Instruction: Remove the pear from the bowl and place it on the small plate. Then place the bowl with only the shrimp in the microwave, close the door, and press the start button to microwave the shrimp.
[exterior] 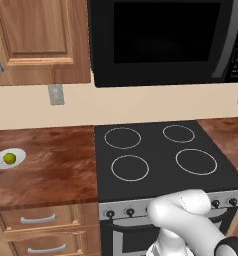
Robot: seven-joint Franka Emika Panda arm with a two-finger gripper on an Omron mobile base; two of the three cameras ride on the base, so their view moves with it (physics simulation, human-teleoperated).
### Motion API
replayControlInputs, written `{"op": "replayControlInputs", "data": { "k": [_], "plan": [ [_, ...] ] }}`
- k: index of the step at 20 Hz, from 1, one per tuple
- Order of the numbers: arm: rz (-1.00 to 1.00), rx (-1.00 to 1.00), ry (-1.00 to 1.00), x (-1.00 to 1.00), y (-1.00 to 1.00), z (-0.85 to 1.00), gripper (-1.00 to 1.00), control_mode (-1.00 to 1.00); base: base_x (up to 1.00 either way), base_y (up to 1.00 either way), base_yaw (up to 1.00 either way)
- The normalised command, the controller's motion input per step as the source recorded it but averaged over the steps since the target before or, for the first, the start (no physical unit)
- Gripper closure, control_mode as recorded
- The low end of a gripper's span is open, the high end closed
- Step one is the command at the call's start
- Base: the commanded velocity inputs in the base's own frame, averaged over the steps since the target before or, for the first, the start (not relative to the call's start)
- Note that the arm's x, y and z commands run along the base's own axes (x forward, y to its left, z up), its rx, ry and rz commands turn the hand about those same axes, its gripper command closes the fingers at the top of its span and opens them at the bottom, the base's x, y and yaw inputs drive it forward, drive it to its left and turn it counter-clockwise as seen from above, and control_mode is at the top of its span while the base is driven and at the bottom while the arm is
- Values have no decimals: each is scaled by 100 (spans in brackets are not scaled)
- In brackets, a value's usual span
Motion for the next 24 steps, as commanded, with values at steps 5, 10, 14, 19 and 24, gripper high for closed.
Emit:
{"op": "replayControlInputs", "data": {
  "k": [5, 10, 14, 19, 24],
  "plan": [
    [1, 0, 8, -25, -10, -45, -100, -100, 0, 0, 0],
    [1, 3, 9, 0, -11, -35, -100, -100, 0, 0, 0],
    [7, 9, 2, 0, -32, -20, -100, -100, 0, 0, 0],
    [13, 13, 2, 13, -18, -19, -100, -100, 0, 0, 0],
    [12, 9, 1, 16, -10, -29, -100, -100, 0, 0, 0]
  ]
}}
